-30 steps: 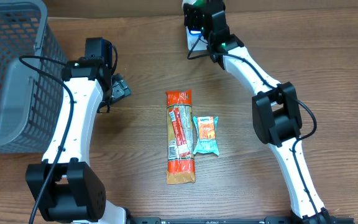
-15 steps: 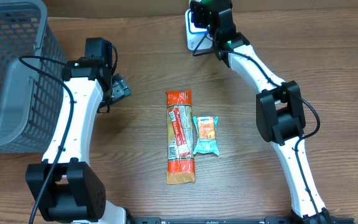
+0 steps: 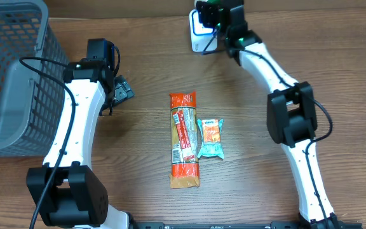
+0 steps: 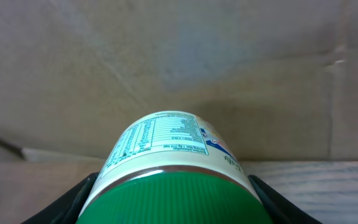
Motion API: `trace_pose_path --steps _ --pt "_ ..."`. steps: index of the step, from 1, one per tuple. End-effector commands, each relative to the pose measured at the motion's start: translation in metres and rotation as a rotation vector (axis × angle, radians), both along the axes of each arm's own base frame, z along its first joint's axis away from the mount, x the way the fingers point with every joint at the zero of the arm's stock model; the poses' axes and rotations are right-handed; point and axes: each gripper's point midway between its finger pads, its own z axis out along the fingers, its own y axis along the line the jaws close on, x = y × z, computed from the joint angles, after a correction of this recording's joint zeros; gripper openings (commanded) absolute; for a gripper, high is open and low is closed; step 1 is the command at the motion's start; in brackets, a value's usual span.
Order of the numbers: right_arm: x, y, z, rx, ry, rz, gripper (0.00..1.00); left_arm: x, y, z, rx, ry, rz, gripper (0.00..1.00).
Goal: Scan the item barcode
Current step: 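Hold the jar label in front of the scanner, then carry the jar to the right side and set it down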
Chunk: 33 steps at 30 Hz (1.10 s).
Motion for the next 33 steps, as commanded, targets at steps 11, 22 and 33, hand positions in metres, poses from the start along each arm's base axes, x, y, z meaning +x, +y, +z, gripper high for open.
trace_pose_path --steps 11,22,33 --pt "-0.119 -0.141 0.195 -0.03 0.181 -0.021 0.15 0.003 0.001 0.012 0.017 -0.031 -0.012 1.0" --pt "-0.231 -0.268 0.078 -0.289 0.852 -0.262 0.15 0.003 0.001 0.012 0.017 -0.031 -0.013 1.0" --pt "-0.308 -0.302 -0.026 -0.399 1.259 -0.299 0.15 0.003 0.001 0.012 0.017 -0.031 -0.013 1.0"
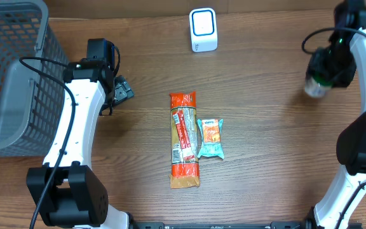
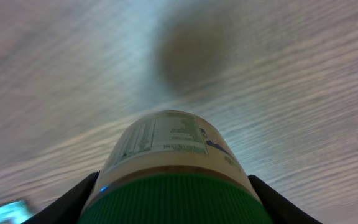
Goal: Scan the item barcode
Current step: 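Carry the jar to the right side and set it down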
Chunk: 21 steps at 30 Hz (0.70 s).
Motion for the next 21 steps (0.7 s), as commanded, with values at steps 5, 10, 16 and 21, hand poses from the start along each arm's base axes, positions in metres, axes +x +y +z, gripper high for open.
trace_pose_path --steps 5,10,16,21 --pt "-0.032 -0.005 -0.053 -0.041 0.123 0.006 0.15 0.003 0.0 0.012 0.016 -0.031 -0.013 1.0" --pt "-0.044 -0.004 -0.078 -0.038 0.157 0.008 0.15 0.003 0.0 0.012 0.016 -0.031 -0.013 1.0" --pt "-0.055 -0.007 -0.097 -0.062 0.183 0.012 0.16 0.003 0.0 0.012 0.016 -0.031 -0.013 1.0" --pt "-0.051 -0.009 -0.1 -0.068 0.166 0.016 0.35 0.003 0.0 0.012 0.016 -0.031 -0.013 1.0"
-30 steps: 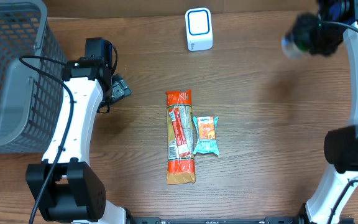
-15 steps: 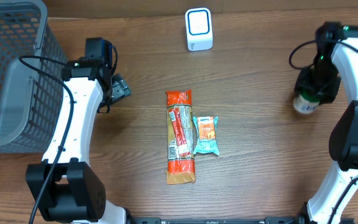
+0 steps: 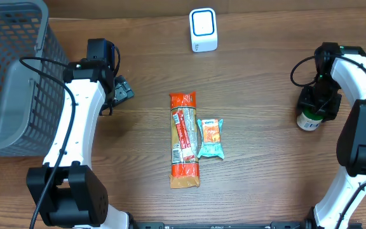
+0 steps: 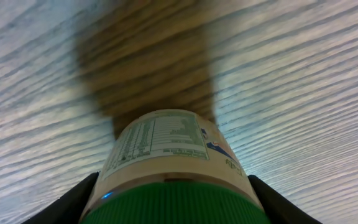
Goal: Scan the item barcode
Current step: 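Carry the jar to the right side and set it down, then release the jar and move the right gripper over the tissue pack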
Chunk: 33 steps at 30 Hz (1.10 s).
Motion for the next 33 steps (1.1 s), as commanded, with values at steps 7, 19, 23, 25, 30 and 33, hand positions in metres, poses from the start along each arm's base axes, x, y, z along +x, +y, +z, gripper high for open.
trace_pose_path --steps 7,19,23,25,30,33 --pt "-0.006 -0.004 -0.004 -0.024 0.019 0.007 1.0 0.003 0.001 0.012 0.017 -0.031 -0.013 1.0" --pt "0.025 0.001 0.083 -0.005 -0.138 0.011 1.0 0.003 0.001 0.012 0.017 -0.031 -0.013 1.0" --pt "0.034 0.037 0.132 0.13 -0.265 0.082 1.0 0.003 0.001 0.012 0.017 -0.031 -0.013 1.0" --pt "0.032 0.057 0.145 0.191 -0.304 0.15 1.0 0.003 0.001 0.012 0.017 -0.031 -0.012 1.0" --pt "0.031 0.114 0.154 0.378 -0.331 0.233 1.0 0.003 0.001 0.012 0.017 -0.031 -0.013 1.0" --pt "0.029 0.141 0.151 0.453 -0.331 0.271 0.78 0.003 0.001 0.012 0.017 -0.031 -0.012 1.0"
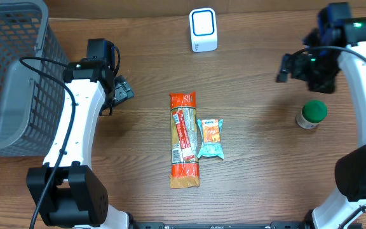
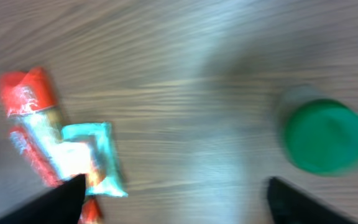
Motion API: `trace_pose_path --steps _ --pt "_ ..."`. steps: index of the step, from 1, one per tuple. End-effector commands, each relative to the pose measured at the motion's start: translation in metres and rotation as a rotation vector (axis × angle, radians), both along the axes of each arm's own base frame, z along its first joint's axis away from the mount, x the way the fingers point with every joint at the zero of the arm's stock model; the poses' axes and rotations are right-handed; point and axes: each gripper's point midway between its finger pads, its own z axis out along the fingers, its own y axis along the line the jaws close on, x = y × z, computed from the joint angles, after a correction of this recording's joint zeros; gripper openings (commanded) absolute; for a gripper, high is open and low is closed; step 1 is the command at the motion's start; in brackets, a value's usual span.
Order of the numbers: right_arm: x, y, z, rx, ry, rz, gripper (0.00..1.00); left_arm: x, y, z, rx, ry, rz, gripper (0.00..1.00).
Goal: Scan the item barcode
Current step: 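Release the jar and move the right gripper over the tissue pack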
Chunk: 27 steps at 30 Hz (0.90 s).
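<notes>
A jar with a green lid [image 1: 312,114] stands upright by itself on the wooden table at the right; the right wrist view shows its lid [image 2: 324,135] from above. My right gripper [image 1: 289,69] hovers behind and left of it, open and empty [image 2: 176,205]. The white scanner with a blue face [image 1: 203,30] stands at the back middle. A long red-orange package [image 1: 184,140] and a teal packet [image 1: 211,138] lie side by side mid-table, blurred in the wrist view [image 2: 33,118] [image 2: 92,158]. My left gripper [image 1: 121,91] rests at the left with no gap showing.
A grey mesh basket [image 1: 11,76] fills the back left corner. The left arm [image 1: 75,127] stretches along the table's left side.
My right gripper was shut on the jar, set down at the right of the table. It is now open, higher and further back-left, with the jar standing alone. The left arm is unchanged.
My right gripper first held the jar up against the scanner at the back. Then it held the jar over the table's right side, then down on the table there. Now the jar is let go and the gripper is clear of it.
</notes>
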Motion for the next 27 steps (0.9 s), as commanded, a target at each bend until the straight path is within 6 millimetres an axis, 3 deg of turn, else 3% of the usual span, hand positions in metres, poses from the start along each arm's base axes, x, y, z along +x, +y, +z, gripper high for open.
trace_pose_path --steps 1,6,11,18,24,27 --pt "-0.006 0.037 -0.002 0.137 0.023 0.07 0.75 0.003 0.001 0.012 0.017 -0.031 -0.013 1.0" --pt "-0.024 0.077 -0.025 0.142 0.067 0.174 0.74 0.003 0.001 0.012 0.017 -0.031 -0.012 1.0" --pt "-0.043 0.119 -0.05 0.145 0.08 0.29 0.53 0.003 0.001 0.012 0.017 -0.031 -0.013 1.0" --pt "-0.067 0.185 -0.081 0.156 0.051 0.381 0.51 0.003 0.001 0.012 0.017 -0.031 -0.013 1.0" --pt "-0.086 0.237 -0.102 0.201 0.005 0.401 0.27 0.003 0.001 0.012 0.017 -0.031 -0.013 1.0" --pt "-0.093 0.258 -0.109 0.203 -0.057 0.458 0.22 0.003 0.001 0.012 0.017 -0.031 -0.013 1.0"
